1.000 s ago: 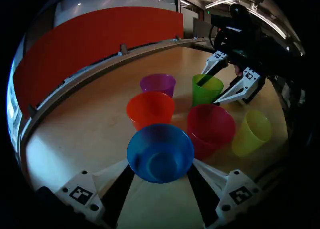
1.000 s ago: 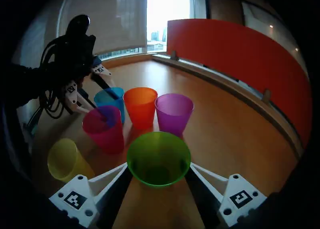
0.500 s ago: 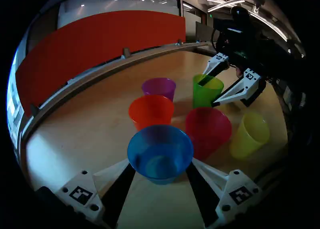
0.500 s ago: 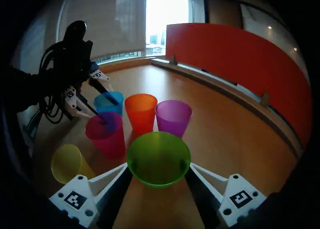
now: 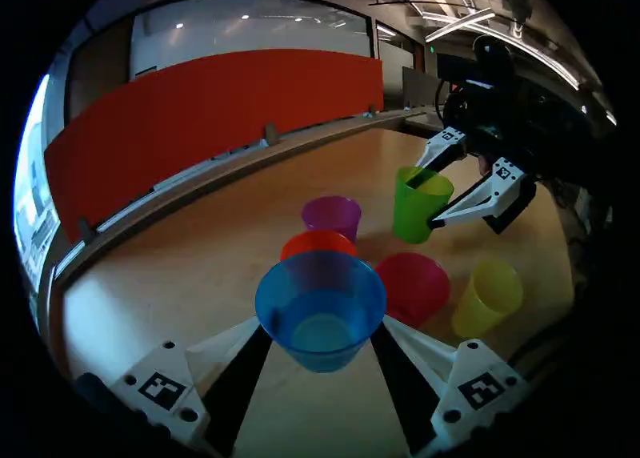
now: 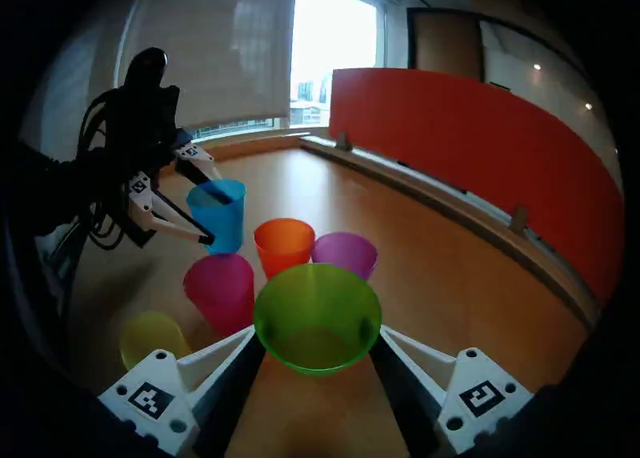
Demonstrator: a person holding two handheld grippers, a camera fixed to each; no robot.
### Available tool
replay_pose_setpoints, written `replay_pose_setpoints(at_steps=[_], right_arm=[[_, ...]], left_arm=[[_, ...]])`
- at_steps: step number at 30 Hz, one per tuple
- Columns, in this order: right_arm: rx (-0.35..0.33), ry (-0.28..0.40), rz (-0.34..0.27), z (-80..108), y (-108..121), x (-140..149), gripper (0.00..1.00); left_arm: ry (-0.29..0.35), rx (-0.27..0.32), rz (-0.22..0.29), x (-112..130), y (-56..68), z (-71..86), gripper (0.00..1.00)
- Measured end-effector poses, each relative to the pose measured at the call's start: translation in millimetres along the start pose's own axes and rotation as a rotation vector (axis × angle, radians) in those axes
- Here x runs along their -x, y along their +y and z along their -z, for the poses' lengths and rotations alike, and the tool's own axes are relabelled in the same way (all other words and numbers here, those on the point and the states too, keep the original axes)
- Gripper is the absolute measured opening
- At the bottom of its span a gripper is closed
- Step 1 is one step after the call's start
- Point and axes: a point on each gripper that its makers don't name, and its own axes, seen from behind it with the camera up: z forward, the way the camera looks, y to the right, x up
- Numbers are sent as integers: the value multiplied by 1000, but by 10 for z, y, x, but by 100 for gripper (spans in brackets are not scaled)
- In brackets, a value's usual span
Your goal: Pour water
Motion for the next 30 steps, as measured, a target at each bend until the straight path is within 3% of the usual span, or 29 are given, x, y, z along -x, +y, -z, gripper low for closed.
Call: replay_pose_setpoints(at_steps=[23, 30], right_arm=[[37, 116, 46, 463, -51, -612, 87], [49, 150, 59, 608, -78, -772, 87]], left_arm=[[112, -67, -25, -563, 42, 435, 81], [162, -82, -11, -757, 81, 559, 81]])
